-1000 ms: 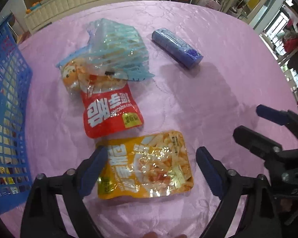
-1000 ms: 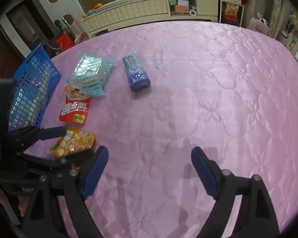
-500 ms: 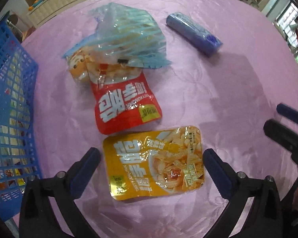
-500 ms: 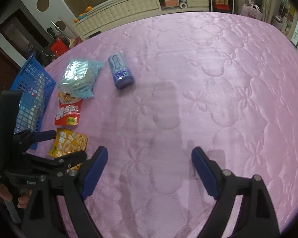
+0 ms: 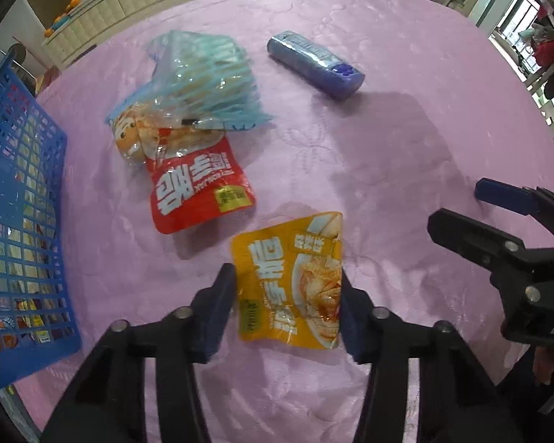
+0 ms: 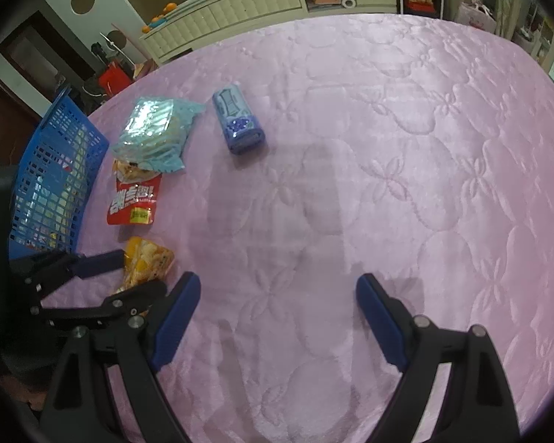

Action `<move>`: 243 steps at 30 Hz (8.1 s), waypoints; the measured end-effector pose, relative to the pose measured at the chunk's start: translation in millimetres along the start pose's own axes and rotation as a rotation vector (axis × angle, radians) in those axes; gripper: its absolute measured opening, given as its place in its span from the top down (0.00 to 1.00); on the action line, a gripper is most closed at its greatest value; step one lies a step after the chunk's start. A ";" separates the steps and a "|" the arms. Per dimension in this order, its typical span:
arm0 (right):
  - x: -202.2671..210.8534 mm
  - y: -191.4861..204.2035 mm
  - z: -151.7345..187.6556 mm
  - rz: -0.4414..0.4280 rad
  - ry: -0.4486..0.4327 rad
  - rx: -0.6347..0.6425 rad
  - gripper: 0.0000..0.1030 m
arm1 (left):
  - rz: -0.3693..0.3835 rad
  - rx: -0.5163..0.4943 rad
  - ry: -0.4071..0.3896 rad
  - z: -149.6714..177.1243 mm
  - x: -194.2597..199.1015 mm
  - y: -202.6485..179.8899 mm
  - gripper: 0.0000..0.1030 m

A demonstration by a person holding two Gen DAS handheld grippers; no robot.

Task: Organize snacks

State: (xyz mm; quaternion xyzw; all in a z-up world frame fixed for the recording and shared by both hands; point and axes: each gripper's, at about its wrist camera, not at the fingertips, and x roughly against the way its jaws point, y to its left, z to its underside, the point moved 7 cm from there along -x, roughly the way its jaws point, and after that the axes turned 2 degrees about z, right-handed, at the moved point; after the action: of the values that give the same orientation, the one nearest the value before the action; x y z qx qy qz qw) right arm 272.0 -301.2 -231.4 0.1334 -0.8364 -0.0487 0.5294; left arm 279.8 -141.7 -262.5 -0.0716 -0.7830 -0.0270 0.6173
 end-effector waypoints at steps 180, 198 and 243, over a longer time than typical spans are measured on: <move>76.5 102.8 -83.0 0.262 -0.125 0.354 0.17 | -0.066 0.035 -0.423 -41.1 187.6 108.6 0.26; 6.8 -7.4 -125.6 0.295 -0.119 0.106 0.17 | -0.089 0.081 -0.228 -125.5 66.6 70.9 0.26; 0.0 49.2 -106.7 0.012 -0.010 0.060 0.17 | -0.064 0.126 -0.332 -104.6 109.8 88.7 0.45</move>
State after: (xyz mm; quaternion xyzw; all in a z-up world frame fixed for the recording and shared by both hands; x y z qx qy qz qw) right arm 359.4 -247.6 -174.1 0.1439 -0.8408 -0.0208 0.5214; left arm 368.3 -59.0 -135.3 -0.0112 -0.8763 0.0147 0.4815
